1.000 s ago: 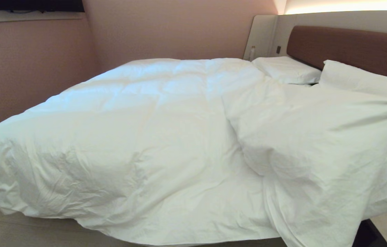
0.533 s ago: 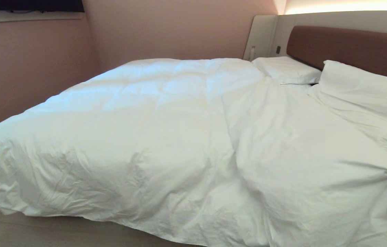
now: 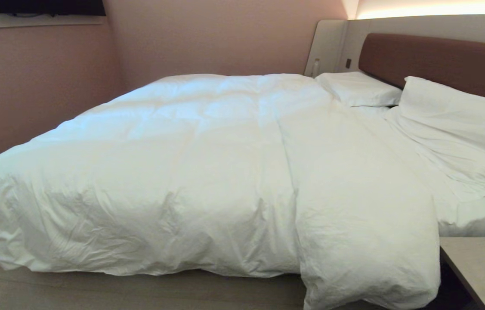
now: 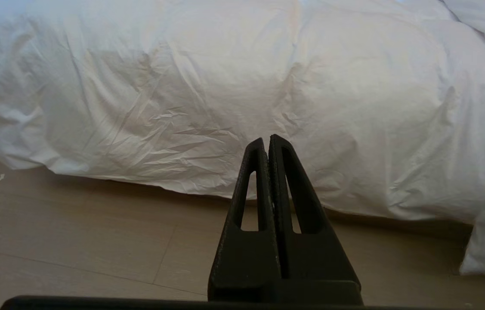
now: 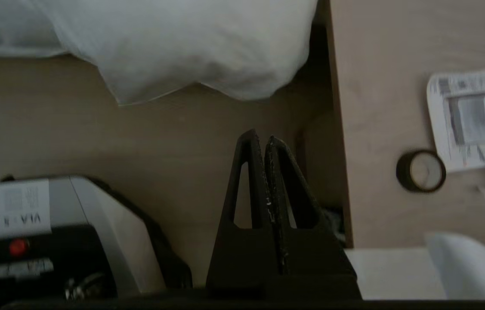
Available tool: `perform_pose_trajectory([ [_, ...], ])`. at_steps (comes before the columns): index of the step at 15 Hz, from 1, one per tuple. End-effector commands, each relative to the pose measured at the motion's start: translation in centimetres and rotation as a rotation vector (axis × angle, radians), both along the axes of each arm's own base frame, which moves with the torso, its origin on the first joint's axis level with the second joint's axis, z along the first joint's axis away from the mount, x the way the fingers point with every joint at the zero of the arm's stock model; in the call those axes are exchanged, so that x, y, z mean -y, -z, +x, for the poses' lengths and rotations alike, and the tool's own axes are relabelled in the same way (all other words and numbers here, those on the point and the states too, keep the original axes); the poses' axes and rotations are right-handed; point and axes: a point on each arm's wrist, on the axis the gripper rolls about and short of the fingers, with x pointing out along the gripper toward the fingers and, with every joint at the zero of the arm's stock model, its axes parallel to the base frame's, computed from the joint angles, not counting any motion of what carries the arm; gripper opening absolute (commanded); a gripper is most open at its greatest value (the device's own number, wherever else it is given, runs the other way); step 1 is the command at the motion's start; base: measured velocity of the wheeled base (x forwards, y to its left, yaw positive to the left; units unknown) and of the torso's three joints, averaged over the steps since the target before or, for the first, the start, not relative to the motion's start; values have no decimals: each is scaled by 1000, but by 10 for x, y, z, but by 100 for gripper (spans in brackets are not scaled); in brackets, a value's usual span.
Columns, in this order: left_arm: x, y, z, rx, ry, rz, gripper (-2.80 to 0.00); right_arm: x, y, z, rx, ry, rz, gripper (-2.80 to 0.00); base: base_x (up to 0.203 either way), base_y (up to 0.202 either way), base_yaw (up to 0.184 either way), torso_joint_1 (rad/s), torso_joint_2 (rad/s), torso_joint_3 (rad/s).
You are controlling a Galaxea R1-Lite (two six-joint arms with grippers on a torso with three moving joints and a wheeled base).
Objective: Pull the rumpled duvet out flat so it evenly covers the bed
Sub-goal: Flatten the corners of the folded blanket
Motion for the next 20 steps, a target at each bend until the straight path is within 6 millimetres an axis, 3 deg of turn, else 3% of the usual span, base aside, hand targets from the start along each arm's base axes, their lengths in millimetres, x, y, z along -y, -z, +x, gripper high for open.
perform_pose_trajectory([
  [1, 0, 0, 0, 1, -1, -1, -280, -1, 18, -29, -238, -13, -9, -280, 0, 0, 0, 0, 0, 0],
  [7, 0, 0, 0, 1, -1, -1, -280, -2, 10, -17, -149, -60, 34, -280, 0, 0, 0, 0, 0, 0],
  [15, 0, 0, 0, 1, -1, -1, -280, 0, -16, 56, 45, 48, 184, -280, 0, 0, 0, 0, 0, 0],
  [20, 0, 0, 0, 1, -1, -1, -280, 0, 2, 94, -21, 113, 284, -280, 0, 0, 0, 0, 0, 0],
])
